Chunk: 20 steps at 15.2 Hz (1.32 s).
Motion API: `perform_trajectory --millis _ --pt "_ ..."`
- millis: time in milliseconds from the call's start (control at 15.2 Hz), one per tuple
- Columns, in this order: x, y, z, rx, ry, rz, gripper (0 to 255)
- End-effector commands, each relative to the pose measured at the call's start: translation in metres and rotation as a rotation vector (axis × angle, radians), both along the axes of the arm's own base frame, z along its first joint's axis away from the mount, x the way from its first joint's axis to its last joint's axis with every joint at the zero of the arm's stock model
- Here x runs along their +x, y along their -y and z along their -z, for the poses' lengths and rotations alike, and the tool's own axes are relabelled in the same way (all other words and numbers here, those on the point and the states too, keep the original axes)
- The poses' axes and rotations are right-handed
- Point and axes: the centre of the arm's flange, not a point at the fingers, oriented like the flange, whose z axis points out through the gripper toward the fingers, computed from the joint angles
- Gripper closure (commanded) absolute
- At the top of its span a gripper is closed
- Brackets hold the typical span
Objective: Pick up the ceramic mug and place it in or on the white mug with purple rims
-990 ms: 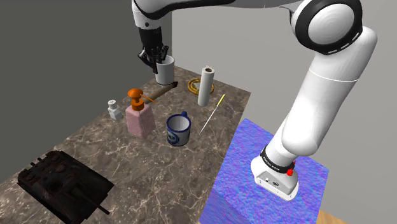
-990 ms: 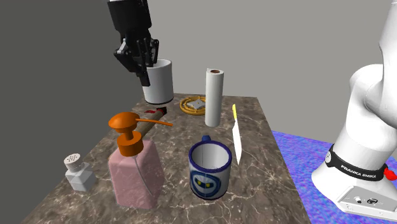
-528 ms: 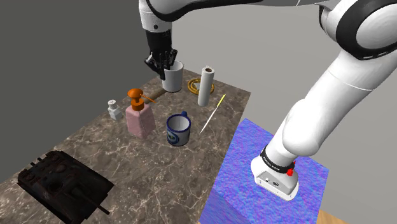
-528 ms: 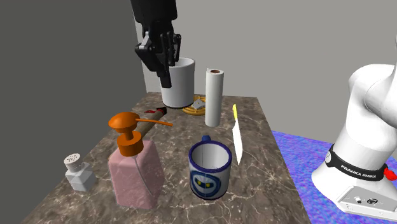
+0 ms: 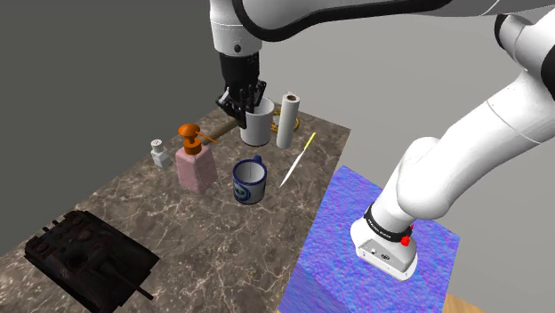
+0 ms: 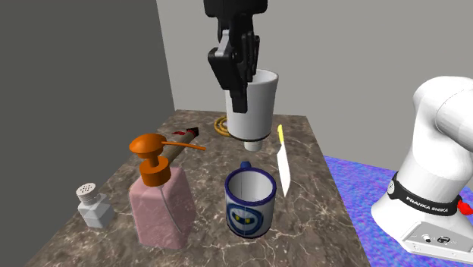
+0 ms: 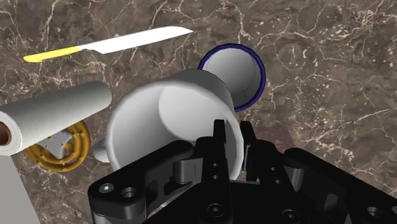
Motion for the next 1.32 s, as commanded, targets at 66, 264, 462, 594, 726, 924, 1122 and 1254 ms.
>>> perform_trajectory --millis 66,264,462,594,726,924,1122,1254 --pt "-0.006 -0.001 0.015 0.000 0.000 0.001 255" --pt "-0.006 -0.001 0.031 0.000 0.000 0.001 255" --pt "-0.006 -0.001 0.046 0.000 0.000 0.001 255" --pt "-0.006 -0.001 0.057 0.000 0.000 0.001 255" --pt "-0.006 -0.001 0.068 0.000 0.000 0.001 255" --pt "-0.006 -0.001 0.083 0.000 0.000 0.001 255" --pt "-0.006 -0.001 0.094 0.000 0.000 0.001 255" --pt "-0.006 -0.001 0.094 0.000 0.000 0.001 255"
